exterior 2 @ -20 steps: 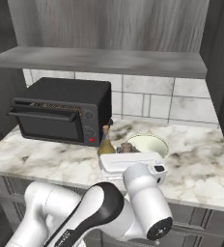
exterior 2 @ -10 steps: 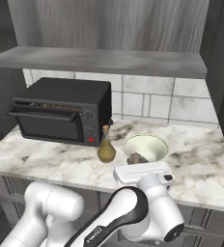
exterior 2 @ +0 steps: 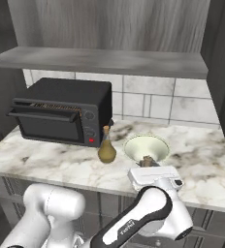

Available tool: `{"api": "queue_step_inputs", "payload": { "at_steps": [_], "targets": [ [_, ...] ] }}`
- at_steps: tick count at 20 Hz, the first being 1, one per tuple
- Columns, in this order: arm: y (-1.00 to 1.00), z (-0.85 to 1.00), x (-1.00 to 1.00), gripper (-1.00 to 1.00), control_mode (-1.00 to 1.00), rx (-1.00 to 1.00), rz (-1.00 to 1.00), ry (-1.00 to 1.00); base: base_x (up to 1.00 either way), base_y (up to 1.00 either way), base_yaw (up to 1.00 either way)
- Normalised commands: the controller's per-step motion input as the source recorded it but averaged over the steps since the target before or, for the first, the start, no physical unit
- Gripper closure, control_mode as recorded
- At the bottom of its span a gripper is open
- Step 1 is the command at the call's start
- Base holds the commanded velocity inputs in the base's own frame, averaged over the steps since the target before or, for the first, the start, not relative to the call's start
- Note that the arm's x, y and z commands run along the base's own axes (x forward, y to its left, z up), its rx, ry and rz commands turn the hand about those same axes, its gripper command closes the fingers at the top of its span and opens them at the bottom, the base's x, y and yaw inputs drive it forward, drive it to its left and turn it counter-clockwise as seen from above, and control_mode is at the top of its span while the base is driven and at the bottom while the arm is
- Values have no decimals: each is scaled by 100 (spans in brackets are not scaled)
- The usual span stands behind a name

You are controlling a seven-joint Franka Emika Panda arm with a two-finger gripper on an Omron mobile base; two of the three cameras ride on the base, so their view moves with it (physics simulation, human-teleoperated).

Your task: Retrieve the bottle and the shaker from the cabinet and place them next to the mixing bowl on the counter. Then add garlic from the fridge to the mixing bowl.

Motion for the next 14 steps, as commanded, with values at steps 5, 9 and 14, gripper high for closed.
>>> {"api": "queue_step_inputs", "payload": {
  "at_steps": [5,9,14],
  "targets": [
    [-3,-53,13,100,-100,1,17,-30,0,0,0],
    [-9,-12,19,100,-100,0,14,-39,0,0,0],
    [-28,-5,28,100,-100,0,3,-29,0,0,0]
  ]
}}
